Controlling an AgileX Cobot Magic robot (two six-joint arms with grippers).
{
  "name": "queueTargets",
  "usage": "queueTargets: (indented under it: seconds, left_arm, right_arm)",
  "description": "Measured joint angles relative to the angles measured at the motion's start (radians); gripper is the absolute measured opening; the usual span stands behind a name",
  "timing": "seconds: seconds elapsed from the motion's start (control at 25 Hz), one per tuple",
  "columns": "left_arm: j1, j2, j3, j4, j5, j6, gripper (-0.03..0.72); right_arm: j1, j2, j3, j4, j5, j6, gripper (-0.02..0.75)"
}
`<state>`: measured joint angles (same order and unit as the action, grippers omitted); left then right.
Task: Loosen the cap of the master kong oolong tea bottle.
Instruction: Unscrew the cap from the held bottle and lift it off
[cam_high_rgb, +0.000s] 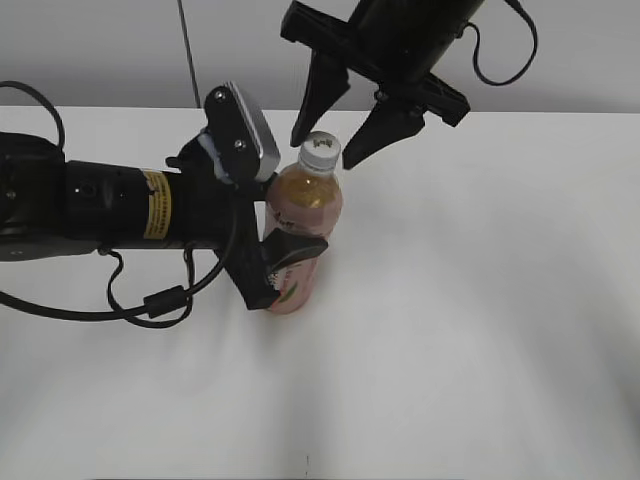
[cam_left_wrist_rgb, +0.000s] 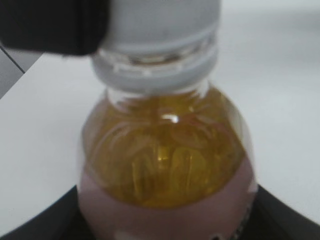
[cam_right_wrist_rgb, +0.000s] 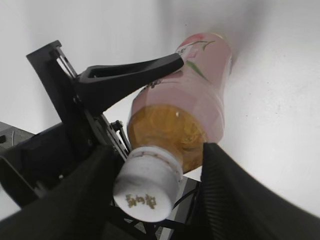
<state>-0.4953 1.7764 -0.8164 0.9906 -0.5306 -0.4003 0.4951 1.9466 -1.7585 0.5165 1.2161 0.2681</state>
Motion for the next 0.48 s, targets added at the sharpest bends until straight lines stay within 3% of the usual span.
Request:
queueTargets:
  seconds: [0.2,0.48]
  left_arm:
    - [-0.001,0.0,0.0,0.003,0.0,0.001,0.433]
    - [-0.002,0.0,0.0,0.004,0.0,0.001,0.433]
  right_arm:
    - [0.002,0.001,-0.001,0.011,0.0,-0.012,0.342]
    - [0.003,0.001,-0.001,0.011,0.0,-0.051,0.319]
